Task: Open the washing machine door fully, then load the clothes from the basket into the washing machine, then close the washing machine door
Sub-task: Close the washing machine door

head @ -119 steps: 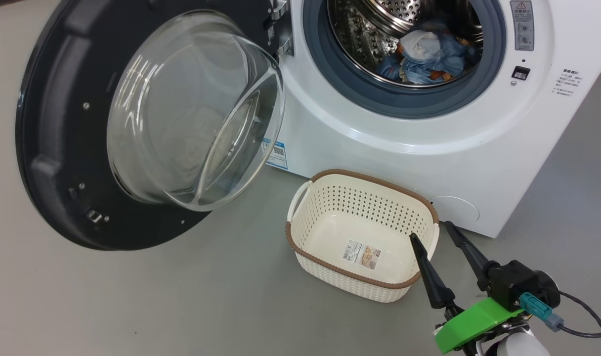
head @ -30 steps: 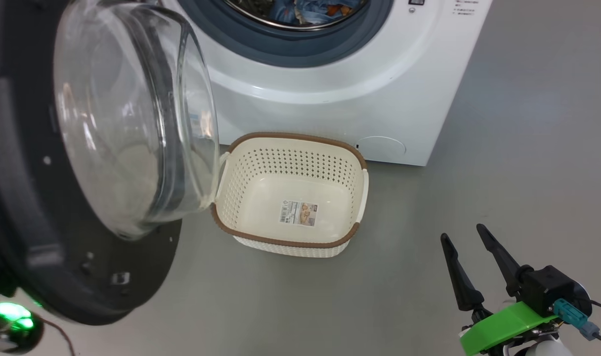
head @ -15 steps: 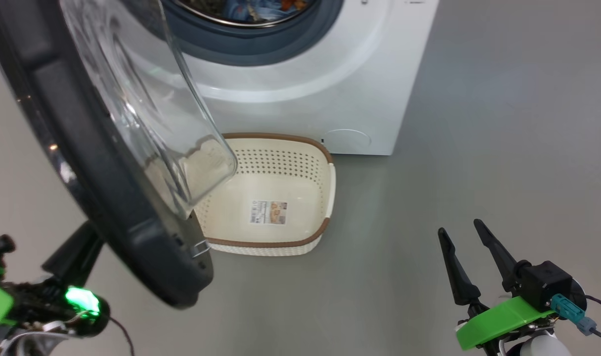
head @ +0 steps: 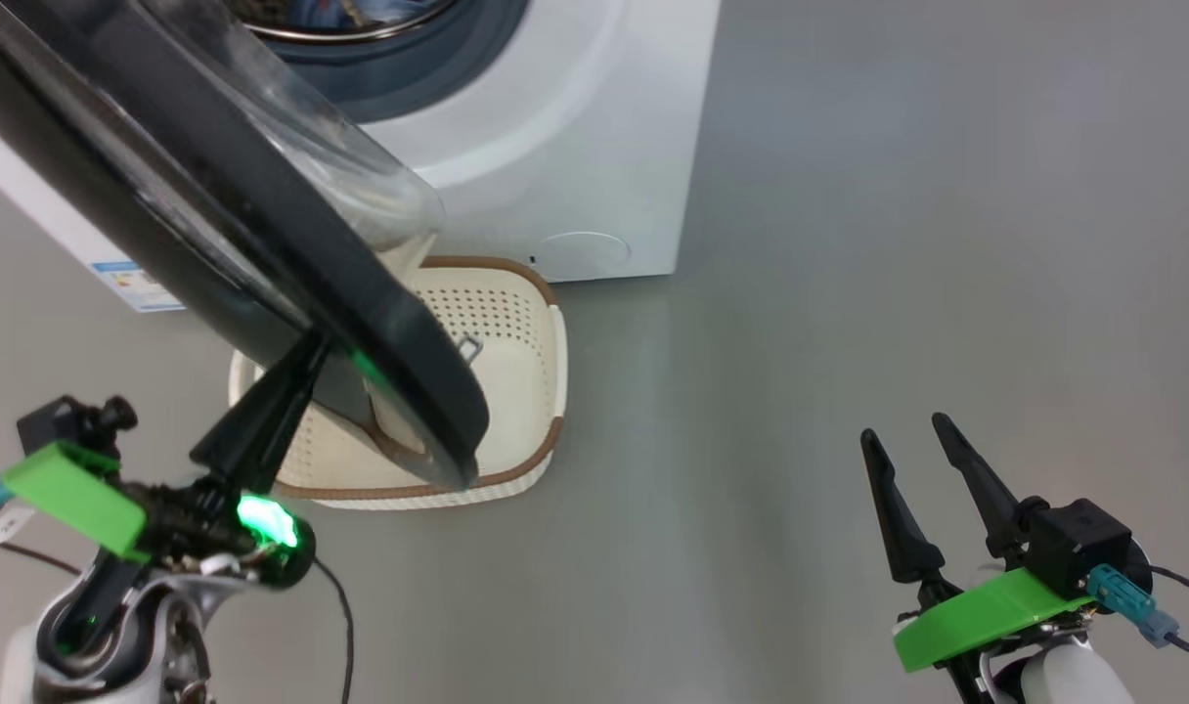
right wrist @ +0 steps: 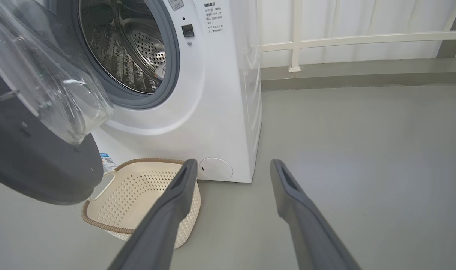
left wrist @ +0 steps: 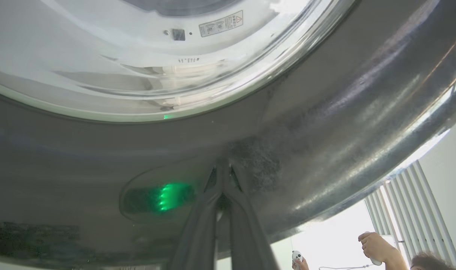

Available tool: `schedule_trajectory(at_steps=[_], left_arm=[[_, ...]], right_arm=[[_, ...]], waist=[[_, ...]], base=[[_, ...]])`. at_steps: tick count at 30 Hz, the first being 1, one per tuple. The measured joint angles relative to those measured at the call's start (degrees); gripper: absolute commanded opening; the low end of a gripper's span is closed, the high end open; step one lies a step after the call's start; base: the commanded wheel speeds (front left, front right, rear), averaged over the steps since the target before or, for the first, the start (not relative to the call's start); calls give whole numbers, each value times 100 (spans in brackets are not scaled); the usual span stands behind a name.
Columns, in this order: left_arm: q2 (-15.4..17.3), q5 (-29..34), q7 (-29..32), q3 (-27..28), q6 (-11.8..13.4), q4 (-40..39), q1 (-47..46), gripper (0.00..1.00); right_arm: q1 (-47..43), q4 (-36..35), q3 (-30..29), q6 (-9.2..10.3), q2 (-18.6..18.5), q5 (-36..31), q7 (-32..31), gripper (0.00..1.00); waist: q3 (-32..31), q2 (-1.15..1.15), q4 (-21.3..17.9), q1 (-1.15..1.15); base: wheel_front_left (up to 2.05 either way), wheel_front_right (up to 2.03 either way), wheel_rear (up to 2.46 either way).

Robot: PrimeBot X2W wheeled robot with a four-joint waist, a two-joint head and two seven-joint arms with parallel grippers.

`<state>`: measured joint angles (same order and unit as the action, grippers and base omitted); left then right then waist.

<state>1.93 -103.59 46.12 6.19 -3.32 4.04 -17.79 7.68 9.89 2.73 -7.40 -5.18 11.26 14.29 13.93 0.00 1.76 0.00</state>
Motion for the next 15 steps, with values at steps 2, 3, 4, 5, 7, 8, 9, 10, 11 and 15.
schedule_trajectory(at_steps=[2, 3, 4, 5, 7, 8, 9, 10, 11, 15], left_arm=[[-4, 7, -182, -65, -51, 116, -163, 0], [-15, 12, -322, -82, -86, 190, -251, 0], [-15, 12, -410, -98, -107, 261, -338, 0], [-12, 18, -494, -109, -132, 331, -420, 0], [-12, 47, -624, -143, -187, 463, -569, 0], [-14, 65, -688, -152, -207, 528, -641, 0], [-14, 64, -737, -157, -211, 594, -707, 0], [-14, 67, -779, -155, -255, 660, -767, 0], [-18, 85, -845, -156, -258, 728, -833, 0], [-19, 114, -1133, -149, -333, 1004, -1111, 0]], right_arm=[[40, -18, 1, 0, 22, 0, 0, 100], [69, -40, 0, 0, 31, 0, 1, 100], [85, -59, -3, 0, 36, 1, 1, 100], [96, -64, -2, 0, 41, 9, 1, 100], [98, -67, -10, 0, 49, 12, 1, 100], [102, -66, -9, 0, 56, 20, 1, 100], [114, -66, -10, 0, 64, 29, 1, 100], [133, -67, -10, 0, 71, 30, 1, 100], [161, -67, -10, 0, 80, 34, 1, 100], [194, -75, -45, 0, 111, 52, 1, 100]], waist=[[47, 0, -101, 0], [72, 0, -149, 0], [97, 0, -197, 0], [124, 0, -245, 0], [178, 0, -336, 0], [206, 0, -383, 0], [232, 0, -428, 0], [259, 0, -474, 0], [283, 0, -518, 0], [404, 0, -704, 0]], base=[[0, 0, 0], [0, 0, 0], [0, 0, 0], [0, 0, 0], [0, 0, 0], [0, 0, 0], [0, 0, 0], [0, 0, 0], [0, 0, 0], [0, 0, 0]])
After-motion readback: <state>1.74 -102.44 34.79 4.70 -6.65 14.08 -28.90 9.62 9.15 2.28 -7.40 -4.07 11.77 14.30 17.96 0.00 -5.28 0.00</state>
